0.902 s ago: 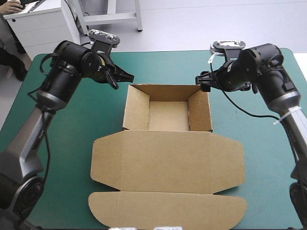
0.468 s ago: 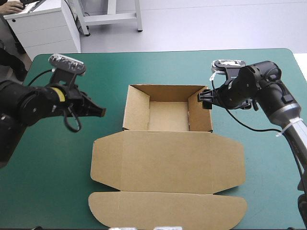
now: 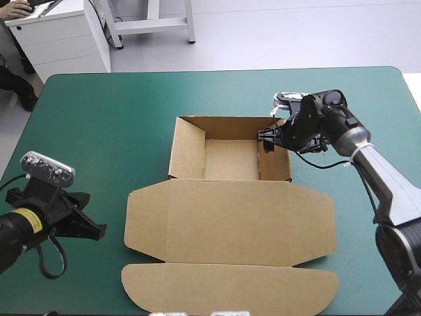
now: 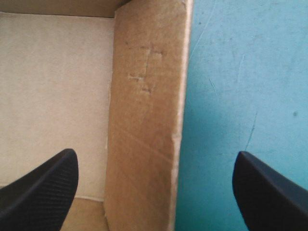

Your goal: Fold the box

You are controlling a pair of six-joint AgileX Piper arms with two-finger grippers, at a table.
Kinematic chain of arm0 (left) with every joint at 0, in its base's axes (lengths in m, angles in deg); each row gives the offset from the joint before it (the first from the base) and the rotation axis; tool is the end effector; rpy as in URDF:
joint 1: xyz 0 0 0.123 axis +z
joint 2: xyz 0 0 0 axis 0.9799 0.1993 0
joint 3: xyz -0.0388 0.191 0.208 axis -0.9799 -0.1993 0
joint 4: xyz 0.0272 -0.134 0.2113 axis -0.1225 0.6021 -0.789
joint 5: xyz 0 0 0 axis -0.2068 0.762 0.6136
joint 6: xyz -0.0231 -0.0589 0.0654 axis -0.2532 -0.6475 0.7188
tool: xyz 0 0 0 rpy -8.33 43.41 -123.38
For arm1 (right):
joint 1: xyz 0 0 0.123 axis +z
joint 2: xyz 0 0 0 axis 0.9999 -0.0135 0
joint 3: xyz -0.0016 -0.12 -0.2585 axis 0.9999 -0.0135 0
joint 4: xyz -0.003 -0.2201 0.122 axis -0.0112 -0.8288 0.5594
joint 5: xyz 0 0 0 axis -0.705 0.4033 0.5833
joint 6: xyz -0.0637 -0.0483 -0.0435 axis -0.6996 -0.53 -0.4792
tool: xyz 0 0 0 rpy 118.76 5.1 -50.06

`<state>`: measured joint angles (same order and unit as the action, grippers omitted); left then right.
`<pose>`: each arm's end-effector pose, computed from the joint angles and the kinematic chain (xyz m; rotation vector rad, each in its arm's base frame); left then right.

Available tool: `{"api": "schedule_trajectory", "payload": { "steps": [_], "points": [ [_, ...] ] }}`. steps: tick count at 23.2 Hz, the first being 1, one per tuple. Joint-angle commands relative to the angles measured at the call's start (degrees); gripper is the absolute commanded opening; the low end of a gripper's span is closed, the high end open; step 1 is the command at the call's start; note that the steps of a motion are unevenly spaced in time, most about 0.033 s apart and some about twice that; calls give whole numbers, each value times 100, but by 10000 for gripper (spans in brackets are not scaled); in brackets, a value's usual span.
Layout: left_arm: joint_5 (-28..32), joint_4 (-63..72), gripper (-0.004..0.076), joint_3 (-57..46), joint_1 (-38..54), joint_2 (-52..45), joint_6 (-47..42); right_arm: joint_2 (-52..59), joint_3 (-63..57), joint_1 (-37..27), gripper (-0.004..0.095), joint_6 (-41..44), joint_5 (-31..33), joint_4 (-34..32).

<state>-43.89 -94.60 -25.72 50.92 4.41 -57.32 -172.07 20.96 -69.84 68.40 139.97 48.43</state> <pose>0.1034 -0.0418 0.3968 0.4782 2.2838 -0.1093 0.3498 0.1286 0.3125 -0.0960 2.7359 0.2551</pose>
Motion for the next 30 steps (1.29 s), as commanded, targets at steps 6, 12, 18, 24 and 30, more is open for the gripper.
{"api": "schedule_trajectory", "payload": {
  "steps": [6, 12, 18, 24, 30],
  "points": [
    [1120, -308, -3, -1179, -27, -1232, 25, -302, 138, -26, 795, -10, -384, -39],
    [1108, -308, -3, -1574, -27, -1646, 25, -382, 138, -26, 772, -10, -257, -15],
    [1119, -308, -3, -1574, -27, -1650, 25, -382, 192, -26, -10, -191, 81, -63],
    [1131, -339, -3, -1574, -27, -1650, 25, -382, 1215, -257, -20, -453, 574, -1089],
    [1081, -395, -3, -1574, -27, -1650, -177, -382, 1834, -1275, -20, -521, 712, -2192]
  ]
}}
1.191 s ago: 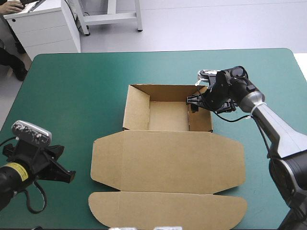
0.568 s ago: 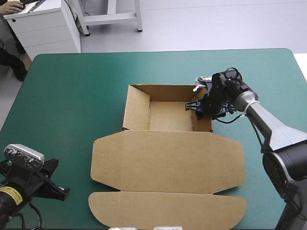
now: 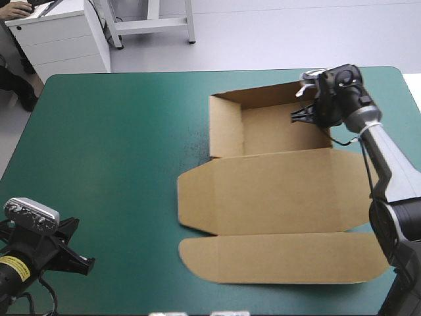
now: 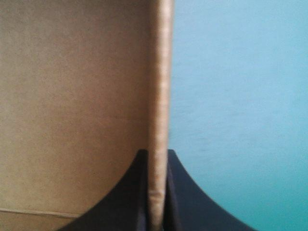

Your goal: Fold the box

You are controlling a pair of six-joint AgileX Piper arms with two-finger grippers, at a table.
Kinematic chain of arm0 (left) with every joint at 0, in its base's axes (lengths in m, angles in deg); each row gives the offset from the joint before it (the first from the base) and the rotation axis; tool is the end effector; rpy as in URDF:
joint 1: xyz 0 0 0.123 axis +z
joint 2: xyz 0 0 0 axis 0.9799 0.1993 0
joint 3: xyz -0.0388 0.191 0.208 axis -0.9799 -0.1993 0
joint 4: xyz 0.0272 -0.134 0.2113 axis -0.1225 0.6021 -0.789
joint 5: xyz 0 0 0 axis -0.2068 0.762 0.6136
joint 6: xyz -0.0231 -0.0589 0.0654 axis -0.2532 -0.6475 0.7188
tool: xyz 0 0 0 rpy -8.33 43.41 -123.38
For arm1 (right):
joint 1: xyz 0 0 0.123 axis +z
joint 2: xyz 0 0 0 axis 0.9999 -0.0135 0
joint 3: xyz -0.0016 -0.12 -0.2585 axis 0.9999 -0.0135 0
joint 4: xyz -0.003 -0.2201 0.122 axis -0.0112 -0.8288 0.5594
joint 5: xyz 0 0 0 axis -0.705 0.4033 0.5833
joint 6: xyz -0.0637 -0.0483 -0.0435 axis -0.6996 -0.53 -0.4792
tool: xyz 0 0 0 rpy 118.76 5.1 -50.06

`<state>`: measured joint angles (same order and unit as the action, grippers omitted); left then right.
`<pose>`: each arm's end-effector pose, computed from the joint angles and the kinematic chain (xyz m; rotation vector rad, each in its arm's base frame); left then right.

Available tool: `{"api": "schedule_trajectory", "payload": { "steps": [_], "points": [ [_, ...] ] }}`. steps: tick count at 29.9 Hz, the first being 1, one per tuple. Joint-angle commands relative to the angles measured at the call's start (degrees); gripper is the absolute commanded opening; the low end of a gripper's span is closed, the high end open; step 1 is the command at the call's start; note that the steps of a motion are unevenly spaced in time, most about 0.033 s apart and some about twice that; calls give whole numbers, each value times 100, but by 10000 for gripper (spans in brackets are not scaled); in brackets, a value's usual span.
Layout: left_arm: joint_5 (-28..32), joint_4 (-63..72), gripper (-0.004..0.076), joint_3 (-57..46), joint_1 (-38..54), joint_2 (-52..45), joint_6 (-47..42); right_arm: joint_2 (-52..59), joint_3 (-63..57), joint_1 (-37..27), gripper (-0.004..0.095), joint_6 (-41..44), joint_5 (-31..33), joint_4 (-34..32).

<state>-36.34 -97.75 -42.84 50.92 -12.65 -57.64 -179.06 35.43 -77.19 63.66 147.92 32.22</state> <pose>0.0609 -0.0156 0.3440 0.4599 2.1457 -0.0842 0.3973 0.0660 0.3346 -0.1102 2.6810 -0.1842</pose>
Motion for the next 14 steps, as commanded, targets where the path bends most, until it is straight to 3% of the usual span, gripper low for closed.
{"api": "schedule_trajectory", "payload": {
  "steps": [1, 6, 14],
  "points": [
    [325, -79, -3, 138, -27, 55, -157, 317, 437, -781, -20, -46, -132, -571],
    [362, -134, -3, 138, -27, 55, -157, 290, 461, -1879, -20, -46, -555, -198],
    [373, -232, -3, 138, -27, 55, -157, 15, 461, -2882, -20, -46, -1405, -280]
  ]
}}
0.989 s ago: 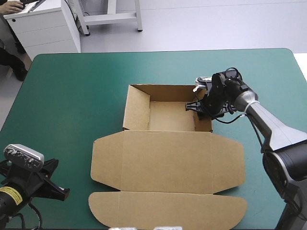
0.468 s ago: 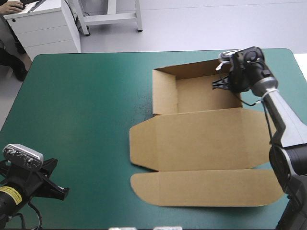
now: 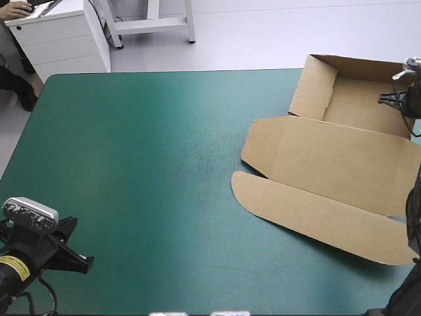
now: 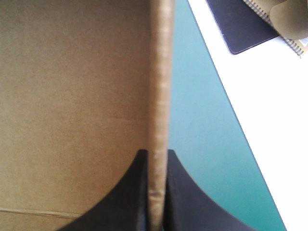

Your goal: Fold the box

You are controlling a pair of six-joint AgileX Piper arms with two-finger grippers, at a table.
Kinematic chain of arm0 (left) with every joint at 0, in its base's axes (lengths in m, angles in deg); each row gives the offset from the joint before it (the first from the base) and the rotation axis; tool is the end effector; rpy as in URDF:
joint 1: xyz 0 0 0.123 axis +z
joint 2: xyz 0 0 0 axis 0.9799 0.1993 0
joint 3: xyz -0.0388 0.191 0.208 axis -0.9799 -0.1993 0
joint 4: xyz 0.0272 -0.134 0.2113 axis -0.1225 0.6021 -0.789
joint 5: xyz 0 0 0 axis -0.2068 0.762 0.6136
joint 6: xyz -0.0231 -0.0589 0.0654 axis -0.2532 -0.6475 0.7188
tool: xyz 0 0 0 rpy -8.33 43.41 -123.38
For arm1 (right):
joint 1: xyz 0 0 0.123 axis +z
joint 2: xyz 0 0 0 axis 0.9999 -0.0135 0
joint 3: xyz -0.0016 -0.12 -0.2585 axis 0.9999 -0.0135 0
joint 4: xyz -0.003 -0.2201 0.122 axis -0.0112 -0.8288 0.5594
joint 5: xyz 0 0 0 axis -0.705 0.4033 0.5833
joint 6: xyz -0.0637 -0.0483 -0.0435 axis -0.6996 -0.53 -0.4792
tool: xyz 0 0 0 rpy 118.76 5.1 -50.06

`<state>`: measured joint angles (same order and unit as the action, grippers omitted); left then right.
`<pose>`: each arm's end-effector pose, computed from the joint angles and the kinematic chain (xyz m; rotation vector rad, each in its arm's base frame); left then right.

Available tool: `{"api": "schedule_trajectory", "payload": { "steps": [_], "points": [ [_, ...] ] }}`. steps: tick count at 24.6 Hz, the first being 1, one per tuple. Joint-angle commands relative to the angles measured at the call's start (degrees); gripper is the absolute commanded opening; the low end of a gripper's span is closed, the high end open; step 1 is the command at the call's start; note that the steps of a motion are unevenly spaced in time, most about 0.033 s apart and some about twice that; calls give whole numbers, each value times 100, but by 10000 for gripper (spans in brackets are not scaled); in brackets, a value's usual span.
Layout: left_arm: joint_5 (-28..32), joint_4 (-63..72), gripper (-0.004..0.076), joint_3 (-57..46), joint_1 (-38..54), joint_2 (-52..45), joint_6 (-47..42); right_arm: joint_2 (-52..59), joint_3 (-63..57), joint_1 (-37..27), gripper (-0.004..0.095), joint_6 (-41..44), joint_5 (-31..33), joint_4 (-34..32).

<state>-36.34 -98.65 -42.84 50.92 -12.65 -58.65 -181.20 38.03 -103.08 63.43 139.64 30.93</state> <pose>0.0614 -0.0145 0.3443 0.4419 2.1462 -0.0753 0.4071 -0.1197 0.3390 0.4382 2.5218 -0.3438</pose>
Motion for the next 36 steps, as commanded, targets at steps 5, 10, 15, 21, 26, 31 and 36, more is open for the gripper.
{"api": "schedule_trajectory", "payload": {
  "steps": [5, 10, 15, 21, 26, 31, 36],
  "points": [
    [378, -264, -4, 138, -27, 55, -57, 112, 201, -595, 18, -289, -735, -11],
    [378, -347, -10, 138, -27, 55, -57, 90, 201, -595, 502, -464, -744, -51],
    [387, -595, -10, 138, -27, 55, -57, 17, 294, -578, 765, -345, -699, -387],
    [419, -682, -10, 138, -27, 55, -57, 205, 1131, -515, 555, -335, 304, -1031],
    [387, -829, -10, 138, -27, 55, -57, 432, 1184, -505, -8, -747, 549, 27],
    [424, -829, -10, 138, -27, 55, -154, 555, 1172, -130, -5, -1059, 1026, 602],
    [475, -816, -10, 138, -27, 55, -239, 931, 1172, 864, -5, -1059, 1111, 568]
  ]
}}
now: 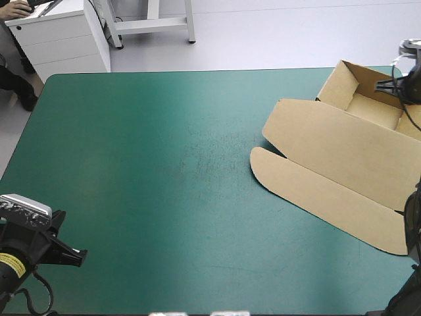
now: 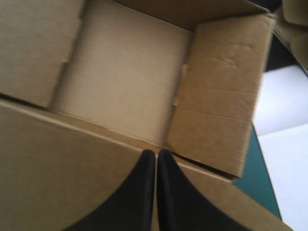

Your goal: Fold the box

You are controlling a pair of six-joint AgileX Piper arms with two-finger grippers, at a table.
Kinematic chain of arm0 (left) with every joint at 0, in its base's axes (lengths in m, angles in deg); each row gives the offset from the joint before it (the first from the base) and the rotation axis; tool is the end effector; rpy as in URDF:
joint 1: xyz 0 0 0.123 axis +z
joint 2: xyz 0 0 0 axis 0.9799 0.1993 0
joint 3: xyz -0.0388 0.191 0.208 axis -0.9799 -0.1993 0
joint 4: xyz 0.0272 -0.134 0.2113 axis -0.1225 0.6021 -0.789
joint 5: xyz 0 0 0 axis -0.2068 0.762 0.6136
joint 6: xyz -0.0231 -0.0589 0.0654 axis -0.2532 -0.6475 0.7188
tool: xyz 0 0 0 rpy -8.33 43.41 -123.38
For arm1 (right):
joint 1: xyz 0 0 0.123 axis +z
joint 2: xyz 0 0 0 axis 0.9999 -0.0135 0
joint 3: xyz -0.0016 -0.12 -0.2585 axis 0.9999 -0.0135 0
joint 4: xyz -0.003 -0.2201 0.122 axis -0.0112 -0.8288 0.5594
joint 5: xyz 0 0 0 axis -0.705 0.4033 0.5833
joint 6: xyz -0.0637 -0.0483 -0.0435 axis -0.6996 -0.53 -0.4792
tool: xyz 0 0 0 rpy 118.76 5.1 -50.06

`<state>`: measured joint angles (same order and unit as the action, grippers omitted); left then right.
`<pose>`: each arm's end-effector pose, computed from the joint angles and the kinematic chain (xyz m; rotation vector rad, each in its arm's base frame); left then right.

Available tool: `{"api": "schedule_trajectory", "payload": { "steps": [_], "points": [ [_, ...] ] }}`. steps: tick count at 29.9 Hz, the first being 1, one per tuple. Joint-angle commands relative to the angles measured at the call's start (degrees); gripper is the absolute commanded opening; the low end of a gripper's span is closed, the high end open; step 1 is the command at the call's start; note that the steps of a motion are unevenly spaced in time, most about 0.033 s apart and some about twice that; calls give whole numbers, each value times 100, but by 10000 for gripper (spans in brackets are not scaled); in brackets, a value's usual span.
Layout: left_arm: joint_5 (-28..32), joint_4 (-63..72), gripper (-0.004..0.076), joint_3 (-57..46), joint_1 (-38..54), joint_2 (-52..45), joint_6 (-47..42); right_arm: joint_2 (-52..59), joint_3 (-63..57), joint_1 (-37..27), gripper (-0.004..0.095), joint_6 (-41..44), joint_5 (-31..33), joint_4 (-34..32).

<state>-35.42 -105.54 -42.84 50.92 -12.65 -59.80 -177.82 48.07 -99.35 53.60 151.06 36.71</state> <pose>0.0654 -0.0068 0.3476 0.4268 2.1028 0.0500 0.3881 -0.0815 0.4032 0.2075 2.5293 -0.2600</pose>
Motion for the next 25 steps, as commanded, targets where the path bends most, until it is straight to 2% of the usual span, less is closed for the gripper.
{"api": "schedule_trajectory", "payload": {
  "steps": [1, 6, 11, 16, 25],
  "points": [
    [383, -116, -10, 138, -27, 55, -189, 667, 168, 693, -5, -76, -31, -11],
    [407, -120, -10, 138, -27, 17, -286, 1030, 168, 1884, -5, -76, -64, -11],
    [419, -120, -10, 138, -27, -141, -286, 1253, 158, 2524, -5, -63, -64, -11],
    [419, -120, -10, 138, -27, -456, -286, 1727, -456, 2715, -5, 56, -418, 18],
    [419, -96, -10, 113, -27, -722, -286, 3743, -3599, 2715, -5, 121, -2115, 265]
  ]
}}
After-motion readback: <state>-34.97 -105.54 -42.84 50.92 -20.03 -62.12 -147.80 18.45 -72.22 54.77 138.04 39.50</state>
